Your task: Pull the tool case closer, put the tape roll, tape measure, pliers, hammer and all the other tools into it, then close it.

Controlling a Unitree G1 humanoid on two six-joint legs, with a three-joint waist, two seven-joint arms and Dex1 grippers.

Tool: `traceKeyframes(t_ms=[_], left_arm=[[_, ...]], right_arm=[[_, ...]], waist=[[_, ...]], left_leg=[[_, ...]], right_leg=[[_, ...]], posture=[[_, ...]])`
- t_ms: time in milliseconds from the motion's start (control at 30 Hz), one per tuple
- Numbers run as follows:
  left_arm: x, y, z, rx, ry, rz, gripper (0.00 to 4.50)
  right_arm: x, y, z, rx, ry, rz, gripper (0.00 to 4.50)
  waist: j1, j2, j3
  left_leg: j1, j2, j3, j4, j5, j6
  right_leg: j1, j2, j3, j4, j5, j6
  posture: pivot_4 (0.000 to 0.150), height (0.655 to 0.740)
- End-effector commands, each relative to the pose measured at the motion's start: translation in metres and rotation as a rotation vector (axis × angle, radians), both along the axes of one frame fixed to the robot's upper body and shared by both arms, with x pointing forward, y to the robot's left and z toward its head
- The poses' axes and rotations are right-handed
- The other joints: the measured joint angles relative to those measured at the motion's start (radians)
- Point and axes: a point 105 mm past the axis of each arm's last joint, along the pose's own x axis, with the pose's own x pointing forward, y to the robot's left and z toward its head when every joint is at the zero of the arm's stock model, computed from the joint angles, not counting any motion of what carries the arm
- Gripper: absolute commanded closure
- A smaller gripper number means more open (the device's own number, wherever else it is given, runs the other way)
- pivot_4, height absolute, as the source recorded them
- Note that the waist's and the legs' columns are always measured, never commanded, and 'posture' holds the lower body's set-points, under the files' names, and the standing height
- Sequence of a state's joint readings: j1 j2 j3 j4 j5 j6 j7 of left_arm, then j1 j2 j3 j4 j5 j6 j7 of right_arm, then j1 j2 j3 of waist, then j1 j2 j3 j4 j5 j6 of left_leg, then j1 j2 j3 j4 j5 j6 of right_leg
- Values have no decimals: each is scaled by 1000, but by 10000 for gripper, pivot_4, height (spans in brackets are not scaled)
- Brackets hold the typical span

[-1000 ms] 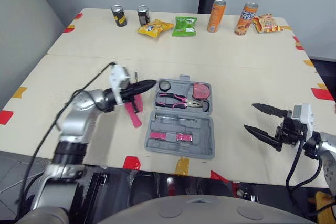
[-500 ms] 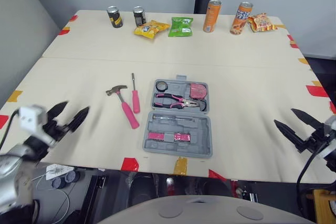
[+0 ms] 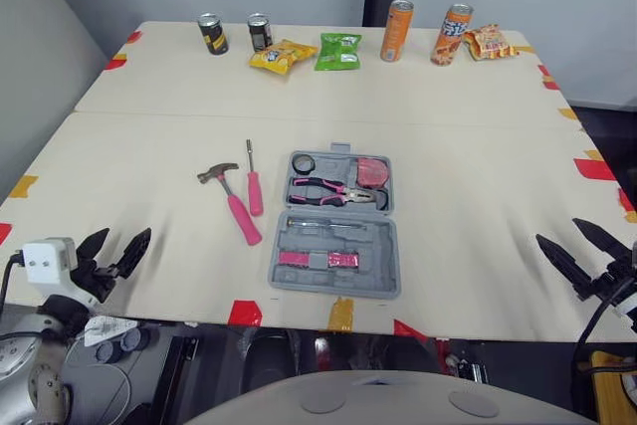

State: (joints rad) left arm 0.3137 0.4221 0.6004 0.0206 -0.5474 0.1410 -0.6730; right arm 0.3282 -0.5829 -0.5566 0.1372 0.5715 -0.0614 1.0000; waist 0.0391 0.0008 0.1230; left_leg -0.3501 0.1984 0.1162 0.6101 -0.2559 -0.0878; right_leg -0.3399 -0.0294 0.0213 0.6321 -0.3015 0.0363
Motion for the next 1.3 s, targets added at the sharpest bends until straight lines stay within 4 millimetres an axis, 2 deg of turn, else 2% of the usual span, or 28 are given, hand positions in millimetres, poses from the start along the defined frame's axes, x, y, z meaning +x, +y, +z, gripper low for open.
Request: traceKeyframes(t_ms=[33,200,367,433,533,633,800,1100,1267,1300], left_arm=[[15,-24,21,-31,-55,34,191],[35,-60,29,-107,-22,107,191],[49,-83,24,-123,74,215,191],[55,-89,25,-125,95,251,191],[66,-97,26,-115,108,266,191],[78,-102,19,-95,151,294,191],[94,-101,10,-63,197,347,191],[113,-121,-7,-66,261,274,191],[123,-130,-8,-83,248,270,191],[126,-132,-8,-86,246,268,2591]], right_arm=[[14,23,27,-44,-75,132,0],[23,77,54,-27,-109,402,0],[25,123,77,-16,-141,627,0],[25,133,82,-20,-155,682,0],[26,139,85,-32,-175,727,0],[29,141,86,-44,-192,752,0],[31,136,77,-83,-189,771,0],[28,131,69,-86,-198,765,0],[27,127,66,-92,-199,759,0],[27,127,65,-94,-198,759,0]], waist=[[0,0,0],[3,0,0],[8,0,1],[11,0,1],[16,0,0],[20,0,1],[25,-1,0],[30,0,0],[36,0,0],[38,0,0]], left_leg=[[0,0,0,0,0,0],[0,-2,0,1,2,-3],[-1,-4,-1,2,3,-7],[-1,-4,-1,2,4,-8],[-2,-4,-2,3,4,-8],[-3,-5,-2,4,4,-9],[-4,-5,-2,5,4,-9],[-7,-5,-4,7,4,-10],[-8,-6,-6,8,4,-10],[-8,-6,-7,8,4,-10]], right_leg=[[0,0,0,0,0,0],[0,1,0,1,0,1],[1,1,0,1,1,1],[1,1,0,0,1,2],[1,1,0,1,1,2],[1,2,0,0,1,2],[1,2,1,0,2,3],[0,2,0,0,2,3],[0,2,0,0,2,4],[0,2,0,0,2,4]], posture=[[1500,7385],[1500,7385],[1500,7385],[1500,7385],[1500,7385],[1500,7385],[1500,7385],[1500,7385],[1500,7385],[1500,7385]])
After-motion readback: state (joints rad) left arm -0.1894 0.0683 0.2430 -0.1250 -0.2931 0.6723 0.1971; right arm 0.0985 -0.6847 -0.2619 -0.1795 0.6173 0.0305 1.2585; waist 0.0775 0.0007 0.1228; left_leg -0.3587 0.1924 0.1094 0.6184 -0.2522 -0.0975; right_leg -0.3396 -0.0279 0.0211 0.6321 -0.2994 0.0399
